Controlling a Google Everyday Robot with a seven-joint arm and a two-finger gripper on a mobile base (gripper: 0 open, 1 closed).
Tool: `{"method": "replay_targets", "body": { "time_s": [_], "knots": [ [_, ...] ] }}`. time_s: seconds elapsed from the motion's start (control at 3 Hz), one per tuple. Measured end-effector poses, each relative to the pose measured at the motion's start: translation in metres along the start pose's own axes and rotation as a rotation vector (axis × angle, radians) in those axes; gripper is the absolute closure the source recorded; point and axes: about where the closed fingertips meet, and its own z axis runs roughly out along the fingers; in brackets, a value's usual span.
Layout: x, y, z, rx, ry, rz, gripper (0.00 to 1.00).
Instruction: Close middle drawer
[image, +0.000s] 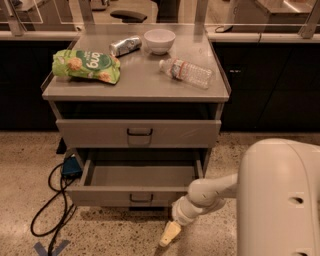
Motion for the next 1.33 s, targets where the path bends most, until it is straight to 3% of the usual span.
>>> {"method": "replay_targets", "body": {
  "time_s": [0.67,1.0,1.33],
  "knots": [
    [-0.076,-0.007,-0.008,0.069,0.006,-0.129,0.0],
    [-0.076,-0.007,-0.008,0.069,0.006,-0.13,0.0],
    [-0.077,-0.022,-0.028,0.063,-0.006,-0.155,0.0]
  ]
}}
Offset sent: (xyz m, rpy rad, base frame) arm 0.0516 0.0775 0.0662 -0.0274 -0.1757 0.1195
